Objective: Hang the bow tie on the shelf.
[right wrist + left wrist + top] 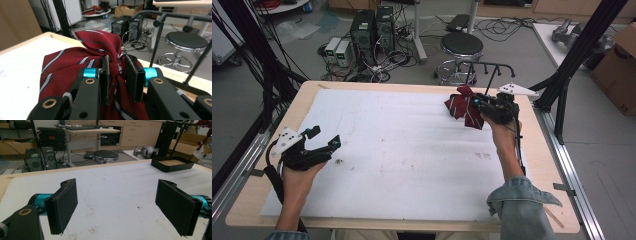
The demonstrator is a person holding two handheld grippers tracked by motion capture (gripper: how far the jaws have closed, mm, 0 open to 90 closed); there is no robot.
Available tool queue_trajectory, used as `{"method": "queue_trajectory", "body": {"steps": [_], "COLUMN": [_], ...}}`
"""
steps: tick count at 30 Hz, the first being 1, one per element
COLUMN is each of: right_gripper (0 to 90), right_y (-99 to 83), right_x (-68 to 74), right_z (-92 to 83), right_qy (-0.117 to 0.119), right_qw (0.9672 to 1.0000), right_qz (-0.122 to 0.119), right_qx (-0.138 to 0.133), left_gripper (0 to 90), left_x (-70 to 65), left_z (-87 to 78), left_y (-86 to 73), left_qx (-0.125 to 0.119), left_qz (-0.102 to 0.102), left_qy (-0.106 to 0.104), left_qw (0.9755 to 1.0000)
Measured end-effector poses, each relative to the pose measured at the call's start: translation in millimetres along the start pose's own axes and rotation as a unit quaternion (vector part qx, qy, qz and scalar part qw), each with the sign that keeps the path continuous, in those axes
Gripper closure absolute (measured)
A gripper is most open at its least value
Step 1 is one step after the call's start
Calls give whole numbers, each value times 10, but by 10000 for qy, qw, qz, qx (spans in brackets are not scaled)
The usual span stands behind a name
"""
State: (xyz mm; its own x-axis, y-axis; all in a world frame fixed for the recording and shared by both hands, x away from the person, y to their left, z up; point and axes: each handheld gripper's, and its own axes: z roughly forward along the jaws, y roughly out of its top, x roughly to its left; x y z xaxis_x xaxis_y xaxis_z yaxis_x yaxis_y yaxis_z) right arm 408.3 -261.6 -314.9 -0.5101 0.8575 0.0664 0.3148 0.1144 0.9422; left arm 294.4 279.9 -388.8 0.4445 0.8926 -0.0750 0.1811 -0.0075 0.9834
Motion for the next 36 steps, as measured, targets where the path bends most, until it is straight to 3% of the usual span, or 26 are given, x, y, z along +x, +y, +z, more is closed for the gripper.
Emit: {"method": "queue_trajectory", "body": {"steps": [8,11,17,22,25,27,29,32,36], "right_gripper": [746,746,746,746,746,745,745,745,745], "right_y": [245,343,458,555,600,628,643,649,623], "right_x": [19,-5,-62,-57,-55,-83,-97,-106,-134], "right_z": [264,350,515,649,722,775,801,859,946], "right_qy": [-266,-330,-341,-339,-365,-343,-311,-385,-234], "right_qw": [9994,9990,9981,9972,9973,9973,9965,9966,9956], "right_qz": [-35,96,302,304,247,346,400,403,602], "right_qx": [-200,-297,-425,-595,-595,-540,-670,-605,-678], "left_gripper": [184,184,184,184,184,184,184,185,184], "left_x": [10,11,19,17,20,21,19,25,19], "left_z": [-18,-28,-34,-16,-6,-6,-11,-6,8], "left_y": [19,28,25,19,13,13,17,11,-4], "left_qx": [-45,-66,-73,-63,-58,-62,-67,-75,-29], "left_qz": [-30,-30,-41,-29,-50,-56,-64,-63,-62], "left_qy": [4,7,22,-15,-23,-28,-33,-51,-76], "left_qw": [10000,10000,10000,10000,10000,10000,10000,9999,9999]}}
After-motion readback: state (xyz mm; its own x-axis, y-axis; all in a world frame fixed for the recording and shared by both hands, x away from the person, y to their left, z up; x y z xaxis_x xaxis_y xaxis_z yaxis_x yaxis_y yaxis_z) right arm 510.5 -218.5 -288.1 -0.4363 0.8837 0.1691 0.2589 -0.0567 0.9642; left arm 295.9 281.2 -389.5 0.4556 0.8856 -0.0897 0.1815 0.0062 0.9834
